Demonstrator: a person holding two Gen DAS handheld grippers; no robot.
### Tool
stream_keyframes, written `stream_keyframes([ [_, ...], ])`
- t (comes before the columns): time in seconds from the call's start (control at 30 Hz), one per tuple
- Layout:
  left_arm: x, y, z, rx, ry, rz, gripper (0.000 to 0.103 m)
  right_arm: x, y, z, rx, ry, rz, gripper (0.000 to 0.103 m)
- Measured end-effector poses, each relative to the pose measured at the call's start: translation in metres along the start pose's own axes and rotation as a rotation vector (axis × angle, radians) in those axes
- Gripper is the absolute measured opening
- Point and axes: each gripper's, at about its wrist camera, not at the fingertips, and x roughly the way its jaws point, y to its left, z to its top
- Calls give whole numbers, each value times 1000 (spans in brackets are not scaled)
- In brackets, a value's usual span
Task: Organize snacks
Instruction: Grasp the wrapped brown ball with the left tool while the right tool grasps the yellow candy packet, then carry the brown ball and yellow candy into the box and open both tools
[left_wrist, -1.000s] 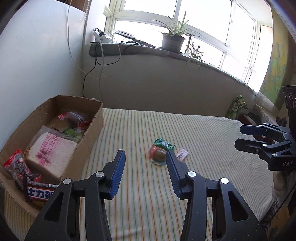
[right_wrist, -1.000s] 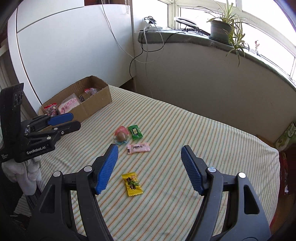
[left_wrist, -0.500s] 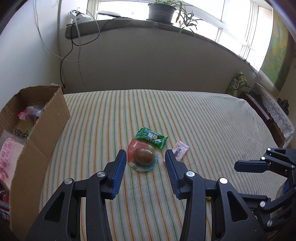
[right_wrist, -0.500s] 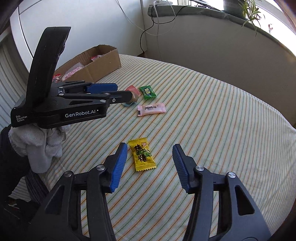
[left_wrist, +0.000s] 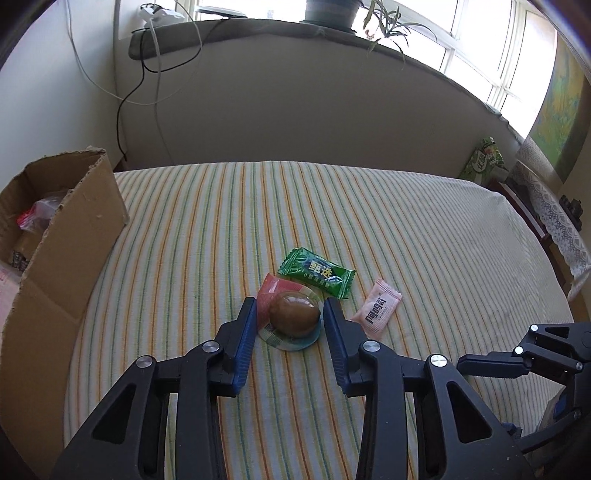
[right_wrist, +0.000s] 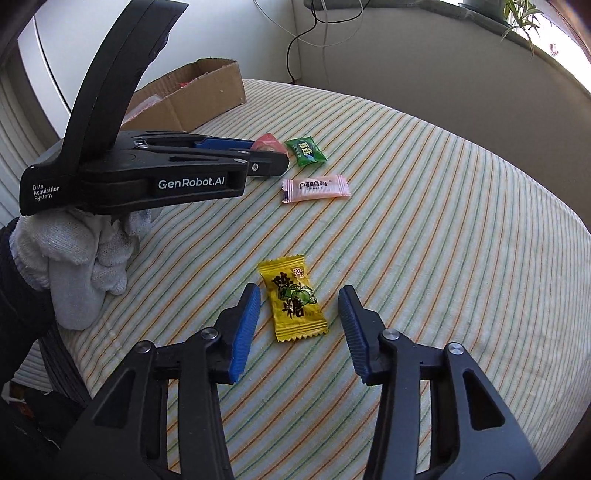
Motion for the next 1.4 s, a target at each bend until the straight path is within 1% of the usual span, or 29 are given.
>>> stream_keyframes([
  [0.07,0,1,0,-5,-3,-4,33,1,0,1,3,3,-1,40],
  [0.1,-1,1,0,-5,-5,-4,32,1,-1,1,3,3,-7,30],
  [0.13,-2,1,0,-3,-8,-4,31,2,-2,2,2,6,-14,26],
  [0.33,-7,4,-3,-10,-19,2,28,1,-4,4,24,7,-15,25],
  [0.47,-17,5,-6,-14,-36,4,27,-8,-7,1,47,-10,-7,25],
  [0.63,-28,6,-10,-11,-55,14,27,-20,-6,0,47,-34,-15,25],
  [0.83,-55,11,-12,-20,-107,29,27,-35,-5,4,48,-59,-22,25],
  [0.97,-79,23,-11,-41,-156,43,27,-46,1,17,33,-89,-19,25],
  [1.17,-109,42,-15,-61,-213,93,27,-54,19,42,-1,-128,-10,25],
  [1.4,-140,75,-25,-108,-271,164,27,-51,44,83,-59,-167,8,25],
])
